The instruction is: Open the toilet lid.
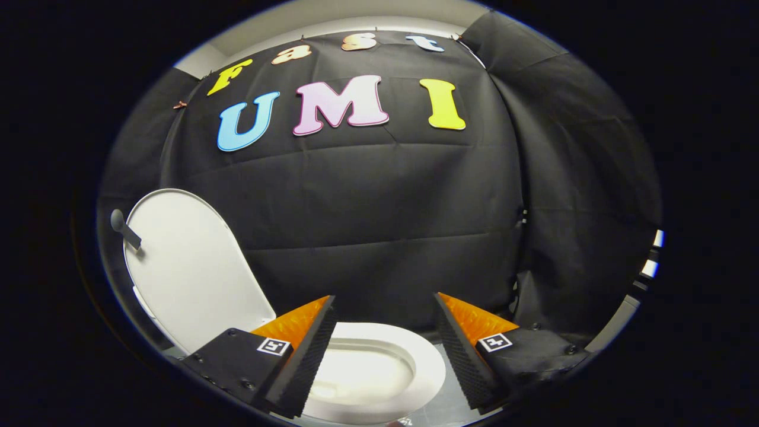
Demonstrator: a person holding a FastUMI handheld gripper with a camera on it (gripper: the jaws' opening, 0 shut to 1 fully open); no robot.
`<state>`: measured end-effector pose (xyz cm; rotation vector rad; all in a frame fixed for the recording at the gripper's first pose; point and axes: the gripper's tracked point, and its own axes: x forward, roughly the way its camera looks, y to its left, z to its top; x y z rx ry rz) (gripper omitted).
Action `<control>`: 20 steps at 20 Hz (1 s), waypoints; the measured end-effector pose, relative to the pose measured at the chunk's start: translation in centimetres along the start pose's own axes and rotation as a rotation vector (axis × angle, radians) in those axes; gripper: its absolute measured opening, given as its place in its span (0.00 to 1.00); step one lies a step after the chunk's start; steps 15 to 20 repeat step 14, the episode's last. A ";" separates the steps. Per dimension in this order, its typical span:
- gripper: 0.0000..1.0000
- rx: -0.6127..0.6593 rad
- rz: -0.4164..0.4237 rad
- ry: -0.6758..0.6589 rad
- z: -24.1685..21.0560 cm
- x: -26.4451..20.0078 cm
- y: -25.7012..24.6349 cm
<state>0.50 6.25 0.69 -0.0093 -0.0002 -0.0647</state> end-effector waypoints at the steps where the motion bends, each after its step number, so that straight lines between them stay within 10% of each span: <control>1: 0.99 -0.011 0.003 -0.002 0.1 0.0 0.0; 20: 0.99 -0.007 0.033 0.046 -1.5 -0.1 1.3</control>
